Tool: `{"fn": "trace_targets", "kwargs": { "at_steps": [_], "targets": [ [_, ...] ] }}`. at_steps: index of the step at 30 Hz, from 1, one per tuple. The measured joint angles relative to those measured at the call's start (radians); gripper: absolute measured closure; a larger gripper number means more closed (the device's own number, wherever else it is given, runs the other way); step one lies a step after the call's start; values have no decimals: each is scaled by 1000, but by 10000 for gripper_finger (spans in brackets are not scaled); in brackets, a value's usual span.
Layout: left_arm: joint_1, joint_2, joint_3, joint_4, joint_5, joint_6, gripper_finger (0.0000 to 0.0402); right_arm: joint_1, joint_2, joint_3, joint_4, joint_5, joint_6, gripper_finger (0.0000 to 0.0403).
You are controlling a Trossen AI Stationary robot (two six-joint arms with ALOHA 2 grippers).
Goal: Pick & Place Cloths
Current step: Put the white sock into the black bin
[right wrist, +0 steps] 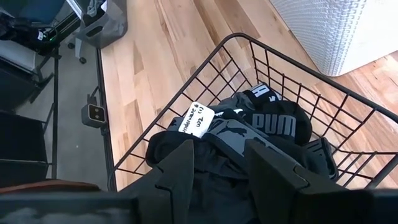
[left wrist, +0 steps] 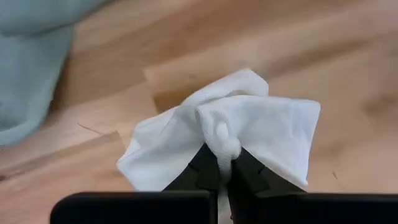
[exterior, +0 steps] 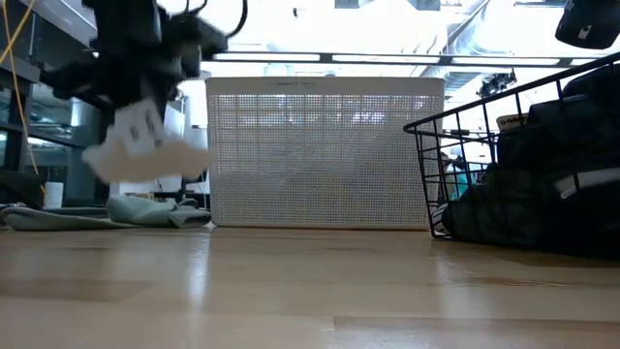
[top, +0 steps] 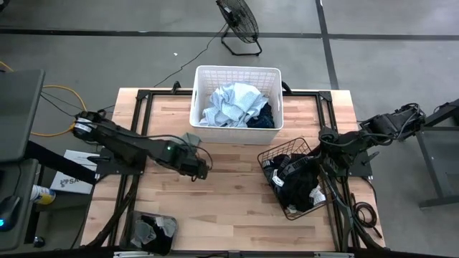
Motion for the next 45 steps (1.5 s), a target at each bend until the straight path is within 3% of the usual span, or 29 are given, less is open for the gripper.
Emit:
{"fn": "trace_targets", "kwargs": {
  "at_steps": [8, 14, 26, 33, 45],
  "targets": [
    [-28, -31, 162, -104, 140, 183, 398, 0, 0, 0, 0, 0, 24, 269],
    [-122, -31, 266, -215, 139, 185, 398, 0, 0, 0, 0, 2, 47, 269],
    [-439, -31, 289, -223, 62, -25, 398, 0, 1, 0, 0, 11, 117, 269],
    [-616, -31, 289, -193, 46, -167, 398, 0, 1, 0, 0, 76, 131, 269],
    [-807, -31, 289, -113, 6, -324, 398, 0, 20, 0, 0, 167, 131, 269]
  ]
}}
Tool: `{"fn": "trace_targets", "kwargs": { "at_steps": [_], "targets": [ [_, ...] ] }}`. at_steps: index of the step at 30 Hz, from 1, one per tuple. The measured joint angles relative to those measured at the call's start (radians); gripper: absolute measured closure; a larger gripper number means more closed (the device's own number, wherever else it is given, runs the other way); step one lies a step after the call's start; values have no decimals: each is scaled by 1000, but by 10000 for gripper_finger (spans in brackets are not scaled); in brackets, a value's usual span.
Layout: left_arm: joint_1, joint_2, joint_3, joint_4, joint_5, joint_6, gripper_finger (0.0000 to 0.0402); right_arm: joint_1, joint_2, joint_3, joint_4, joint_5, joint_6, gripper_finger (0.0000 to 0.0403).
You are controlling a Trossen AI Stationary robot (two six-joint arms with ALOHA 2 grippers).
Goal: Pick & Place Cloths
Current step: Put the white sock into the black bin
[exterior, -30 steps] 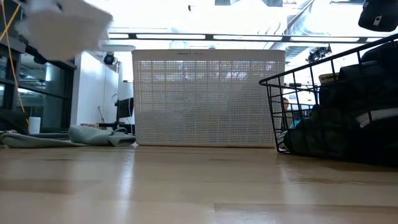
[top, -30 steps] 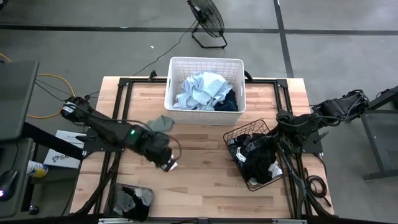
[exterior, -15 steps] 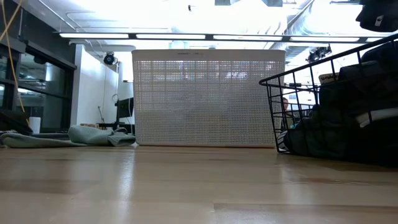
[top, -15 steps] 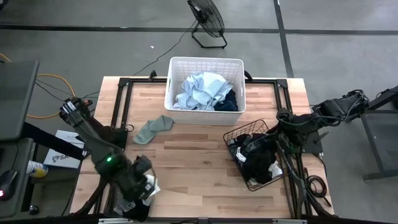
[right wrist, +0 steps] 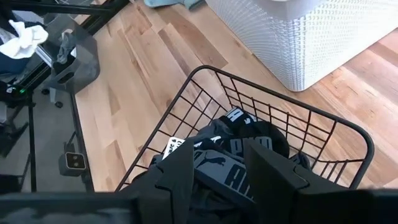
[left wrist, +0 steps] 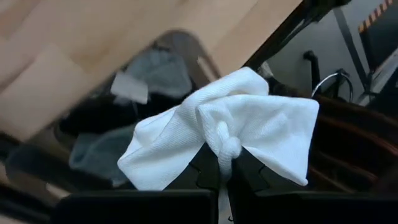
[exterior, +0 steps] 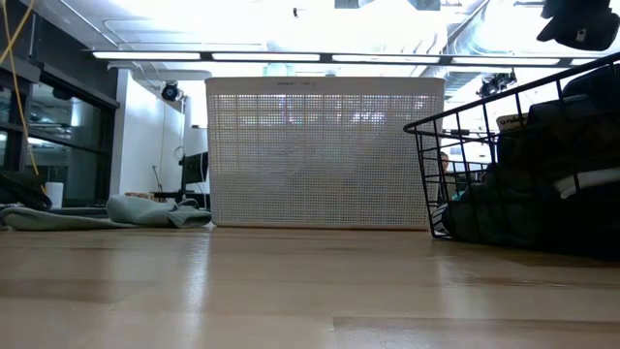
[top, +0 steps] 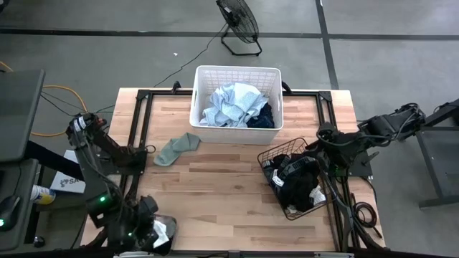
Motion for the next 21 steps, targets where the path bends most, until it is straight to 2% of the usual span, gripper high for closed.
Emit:
{"fn": "trace_targets", "kwargs": {
  "at_steps": [5, 12, 18, 21],
  "targets": [
    [-63, 25, 0, -2, 14, -136, 398, 0, 28, 0, 0, 1, 0, 269],
    [-98, 139, 0, -34, 22, -338, 398, 0, 90, 0, 1, -10, 26, 269],
    [-95, 245, 0, -34, 23, -393, 392, 0, 137, 0, 1, -48, 26, 269],
    [-95, 292, 0, -56, 54, -417, 392, 0, 149, 0, 3, -62, 26, 269]
  ]
}}
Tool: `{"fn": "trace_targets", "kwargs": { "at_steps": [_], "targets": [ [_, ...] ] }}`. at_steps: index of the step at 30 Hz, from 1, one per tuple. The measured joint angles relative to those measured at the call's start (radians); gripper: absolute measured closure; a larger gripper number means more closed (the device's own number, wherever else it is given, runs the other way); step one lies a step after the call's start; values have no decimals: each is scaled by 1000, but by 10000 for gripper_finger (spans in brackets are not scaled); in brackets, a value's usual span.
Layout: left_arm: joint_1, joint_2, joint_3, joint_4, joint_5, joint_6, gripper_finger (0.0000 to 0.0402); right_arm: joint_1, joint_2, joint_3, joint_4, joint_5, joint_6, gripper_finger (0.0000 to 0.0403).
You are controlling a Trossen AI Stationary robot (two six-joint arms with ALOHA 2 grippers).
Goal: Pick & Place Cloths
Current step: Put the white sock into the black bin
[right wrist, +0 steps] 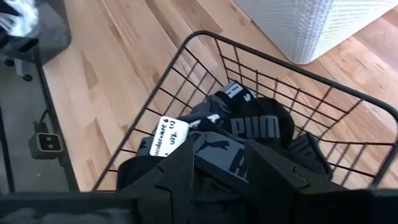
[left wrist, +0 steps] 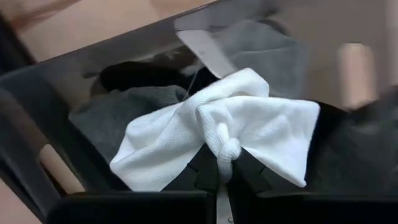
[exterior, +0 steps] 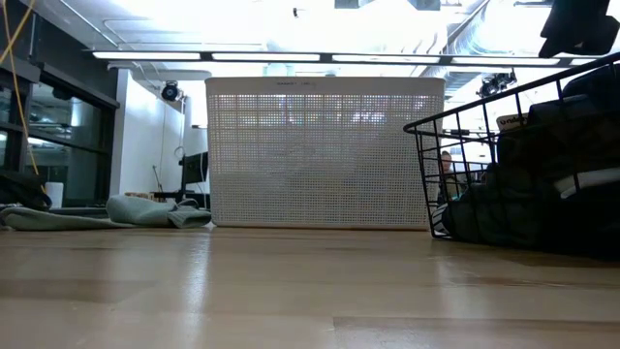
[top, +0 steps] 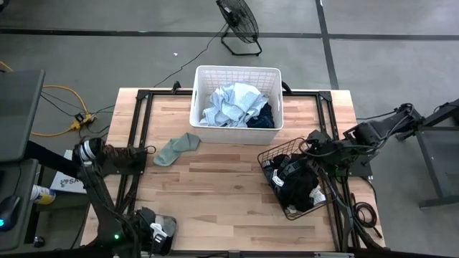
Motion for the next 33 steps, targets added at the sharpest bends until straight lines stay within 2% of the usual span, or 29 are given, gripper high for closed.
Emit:
{"fn": "trace_targets", "kwargs": {
  "at_steps": [8, 15, 22, 26, 33],
  "targets": [
    [9, 96, -10, -10, 27, -27, 396, 0, 2, 0, 43, 1, 0, 269],
    [51, 152, -9, 63, 37, 9, 396, 0, 2, 0, 43, 1, 0, 269],
    [79, 147, -10, 48, 35, 18, 390, 0, 2, 0, 43, -10, 0, 269],
    [79, 146, -2, 35, 58, 48, 343, 0, 2, 0, 43, -41, 0, 269],
    [80, 130, 43, 24, 83, 123, 210, 0, 2, 0, 43, -54, -1, 269]
  ]
}}
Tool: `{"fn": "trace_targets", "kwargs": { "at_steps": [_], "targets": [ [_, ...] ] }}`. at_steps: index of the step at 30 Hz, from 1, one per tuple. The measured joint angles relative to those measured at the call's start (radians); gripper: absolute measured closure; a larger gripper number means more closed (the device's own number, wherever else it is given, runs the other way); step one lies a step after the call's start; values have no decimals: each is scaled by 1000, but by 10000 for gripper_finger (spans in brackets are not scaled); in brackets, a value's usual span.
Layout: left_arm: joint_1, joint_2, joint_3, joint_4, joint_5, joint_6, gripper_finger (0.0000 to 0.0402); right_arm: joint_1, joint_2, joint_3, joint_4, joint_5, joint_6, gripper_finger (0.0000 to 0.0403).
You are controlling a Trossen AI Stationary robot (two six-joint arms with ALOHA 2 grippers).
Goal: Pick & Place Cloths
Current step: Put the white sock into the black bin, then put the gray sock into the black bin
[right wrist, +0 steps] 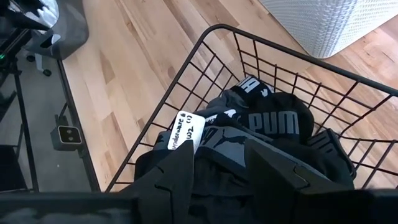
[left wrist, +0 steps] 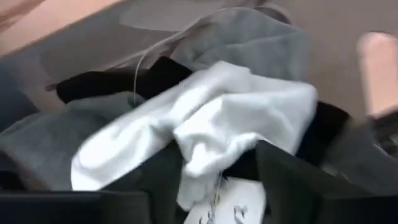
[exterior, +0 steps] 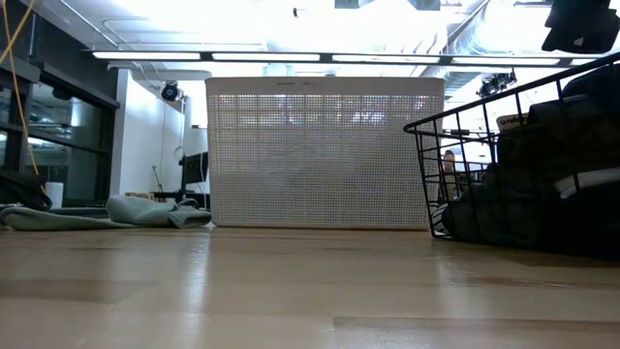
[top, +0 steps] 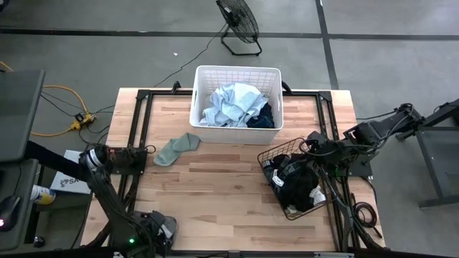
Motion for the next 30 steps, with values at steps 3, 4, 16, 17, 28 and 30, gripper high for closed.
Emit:
{"fn": "trace_targets", "kwargs": {
  "at_steps": [3, 4, 16, 17, 28, 30],
  "targets": [
    [7, -36, 36, -48, -8, 10, 167, 0, 0, 0, 0, 0, -2, 269],
    [11, -50, 50, -73, -10, 10, 158, 0, 0, 0, 0, 0, -3, 269],
    [116, -150, 196, -492, -228, -32, 140, 0, 0, 0, 0, 0, -2, 269],
    [136, -150, 195, -519, -239, -30, 140, 0, 0, 0, 0, 0, -2, 269],
    [463, -234, -42, -459, -349, 148, 140, 0, -1, 0, -1, 0, -39, 269],
    [517, -258, -122, -388, -347, 154, 140, 0, -4, 0, -1, 0, -57, 269]
  ]
}}
